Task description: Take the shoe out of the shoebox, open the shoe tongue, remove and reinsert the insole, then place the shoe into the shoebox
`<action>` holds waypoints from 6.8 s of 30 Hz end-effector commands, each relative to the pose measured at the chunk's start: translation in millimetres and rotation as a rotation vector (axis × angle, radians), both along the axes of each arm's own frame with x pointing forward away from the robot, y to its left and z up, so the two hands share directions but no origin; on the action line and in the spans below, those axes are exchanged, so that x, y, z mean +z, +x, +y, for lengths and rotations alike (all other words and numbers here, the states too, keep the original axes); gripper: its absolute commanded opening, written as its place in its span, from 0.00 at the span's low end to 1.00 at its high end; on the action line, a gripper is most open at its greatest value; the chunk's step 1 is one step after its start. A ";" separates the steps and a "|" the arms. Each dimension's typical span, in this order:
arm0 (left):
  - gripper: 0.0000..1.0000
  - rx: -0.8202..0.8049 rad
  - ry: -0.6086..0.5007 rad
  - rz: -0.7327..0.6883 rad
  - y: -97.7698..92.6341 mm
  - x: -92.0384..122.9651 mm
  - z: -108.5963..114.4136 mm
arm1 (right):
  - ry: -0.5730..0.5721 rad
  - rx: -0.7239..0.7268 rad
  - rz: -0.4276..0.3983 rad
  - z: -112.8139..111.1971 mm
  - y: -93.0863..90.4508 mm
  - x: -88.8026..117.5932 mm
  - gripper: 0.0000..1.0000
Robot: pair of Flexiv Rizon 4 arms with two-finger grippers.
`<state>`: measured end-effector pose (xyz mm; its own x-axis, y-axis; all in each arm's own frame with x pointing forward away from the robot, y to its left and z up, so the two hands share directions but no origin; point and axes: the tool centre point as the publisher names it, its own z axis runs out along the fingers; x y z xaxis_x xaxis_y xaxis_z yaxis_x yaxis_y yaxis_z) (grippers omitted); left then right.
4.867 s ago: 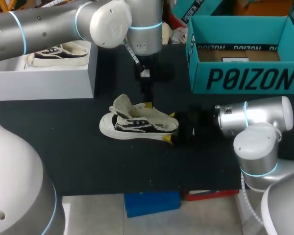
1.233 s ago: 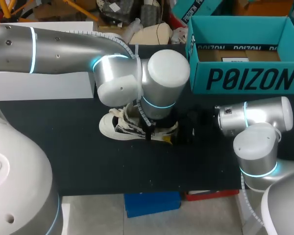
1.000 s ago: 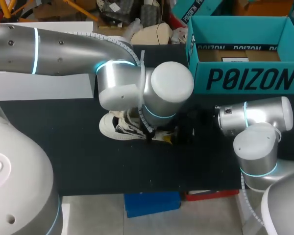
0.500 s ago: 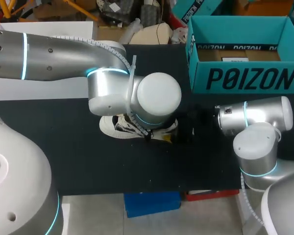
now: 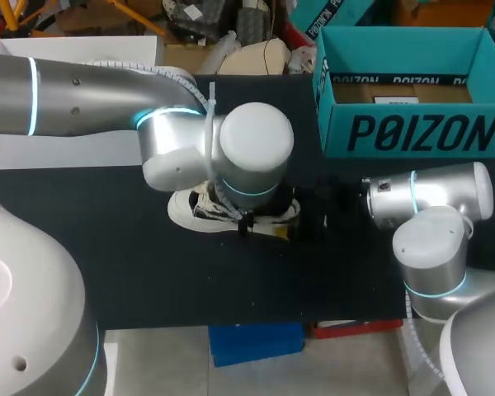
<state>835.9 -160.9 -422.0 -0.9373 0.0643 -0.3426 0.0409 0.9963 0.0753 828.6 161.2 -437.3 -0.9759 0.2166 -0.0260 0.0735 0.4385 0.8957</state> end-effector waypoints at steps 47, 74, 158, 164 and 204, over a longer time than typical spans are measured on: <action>0.00 0.023 -0.201 0.300 1.0 38.8 -2.1 | -0.003 -0.001 0.001 0.2 -0.3 -1.0 0.00; 0.89 -0.198 -0.329 0.305 -17.6 26.7 -4.2 | -0.003 -0.001 0.001 0.2 -0.3 -1.0 0.00; 0.00 -0.146 -1.111 0.509 -98.3 299.4 -60.2 | -0.003 -0.001 0.001 0.2 -0.3 -1.0 0.00; 0.00 -0.146 -1.111 0.509 -98.3 299.4 -60.2 | -0.003 -0.001 0.001 0.2 -0.3 -1.0 0.00; 0.00 -0.048 -1.551 0.751 -189.0 434.6 -30.4 | -0.003 -0.001 0.001 0.2 -0.3 -1.0 0.00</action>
